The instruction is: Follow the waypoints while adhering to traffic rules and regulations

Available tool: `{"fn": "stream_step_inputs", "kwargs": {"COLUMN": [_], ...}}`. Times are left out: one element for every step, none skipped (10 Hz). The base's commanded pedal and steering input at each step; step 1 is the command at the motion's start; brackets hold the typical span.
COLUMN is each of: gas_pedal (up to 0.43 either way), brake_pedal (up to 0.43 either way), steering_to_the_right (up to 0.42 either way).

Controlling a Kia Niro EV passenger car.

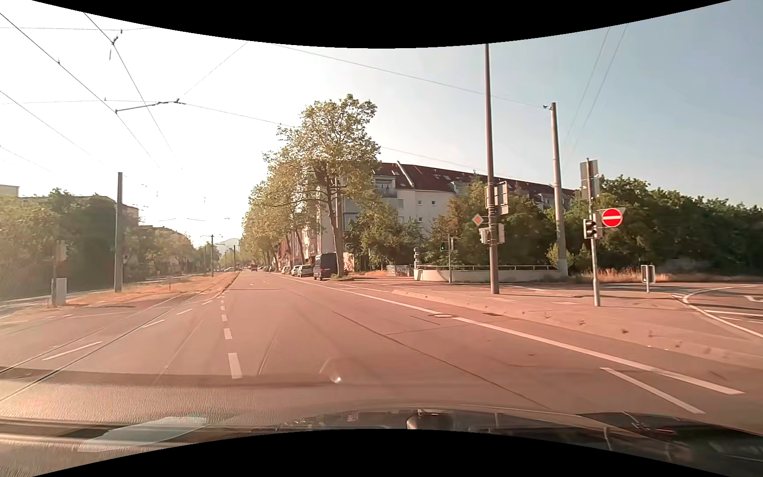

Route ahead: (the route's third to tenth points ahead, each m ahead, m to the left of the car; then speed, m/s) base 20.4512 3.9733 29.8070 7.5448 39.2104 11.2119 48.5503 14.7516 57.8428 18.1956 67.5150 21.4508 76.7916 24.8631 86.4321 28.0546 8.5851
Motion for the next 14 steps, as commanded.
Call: {"fn": "stream_step_inputs", "kwargs": {"gas_pedal": [0.177,0.177,0.177,0.177,0.177,0.177,0.177,0.177,0.177,0.177,0.177,0.177,0.177,0.177], "brake_pedal": [0.0,0.0,0.0,0.0,0.0,0.0,0.0,0.0,0.0,0.0,0.0,0.0,0.0,0.0], "steering_to_the_right": [-0.1,-0.1,-0.1,-0.1,-0.099,-0.099,-0.097,-0.094,-0.092,-0.09,-0.088,-0.084,-0.08,-0.073]}}
